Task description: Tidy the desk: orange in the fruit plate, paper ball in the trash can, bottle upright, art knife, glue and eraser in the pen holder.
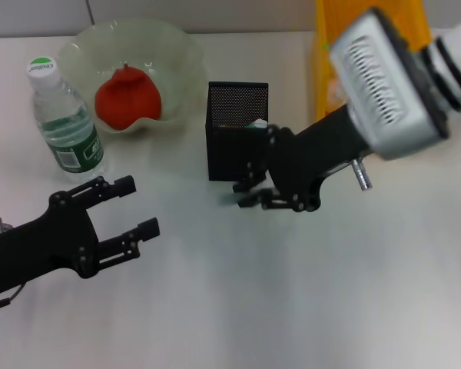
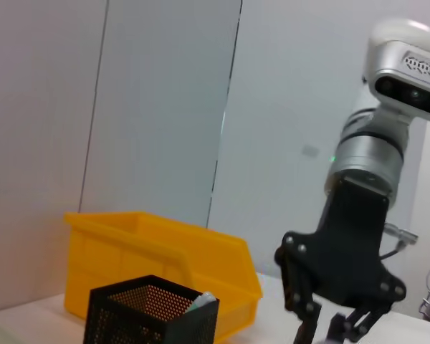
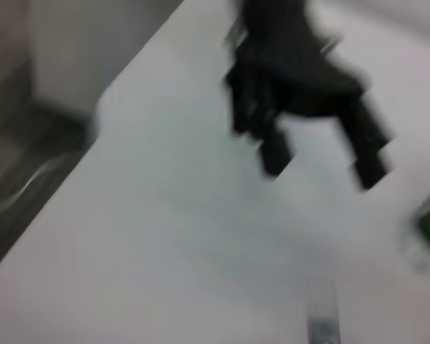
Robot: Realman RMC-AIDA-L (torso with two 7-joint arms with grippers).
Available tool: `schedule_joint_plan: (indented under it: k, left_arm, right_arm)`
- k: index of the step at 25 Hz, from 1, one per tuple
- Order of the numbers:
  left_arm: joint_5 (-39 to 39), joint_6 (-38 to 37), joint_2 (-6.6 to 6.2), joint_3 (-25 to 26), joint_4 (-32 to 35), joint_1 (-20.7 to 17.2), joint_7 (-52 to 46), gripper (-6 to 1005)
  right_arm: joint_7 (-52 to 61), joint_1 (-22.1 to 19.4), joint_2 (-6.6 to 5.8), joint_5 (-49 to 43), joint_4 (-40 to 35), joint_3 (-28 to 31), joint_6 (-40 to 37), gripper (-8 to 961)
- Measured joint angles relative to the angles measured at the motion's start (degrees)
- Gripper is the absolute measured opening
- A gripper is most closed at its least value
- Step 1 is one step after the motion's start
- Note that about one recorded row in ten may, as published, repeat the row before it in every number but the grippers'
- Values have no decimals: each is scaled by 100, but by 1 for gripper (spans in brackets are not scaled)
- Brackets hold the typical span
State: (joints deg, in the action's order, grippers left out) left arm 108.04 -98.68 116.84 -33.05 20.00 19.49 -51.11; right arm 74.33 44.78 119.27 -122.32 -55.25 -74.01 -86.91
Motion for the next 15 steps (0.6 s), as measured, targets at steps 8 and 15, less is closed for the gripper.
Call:
schedule_joint_plan:
  k: [8, 15]
  left_arm:
    - [-4, -160, -7, 223, 5, -43, -26, 773]
    - [-4, -125, 13, 296, -10, -38, -80, 773]
  right_arm:
    - [-713, -876, -9, 1463, 301, 512, 49, 126]
    - [-1384, -975, -9, 2277, 1250, 829, 33, 125]
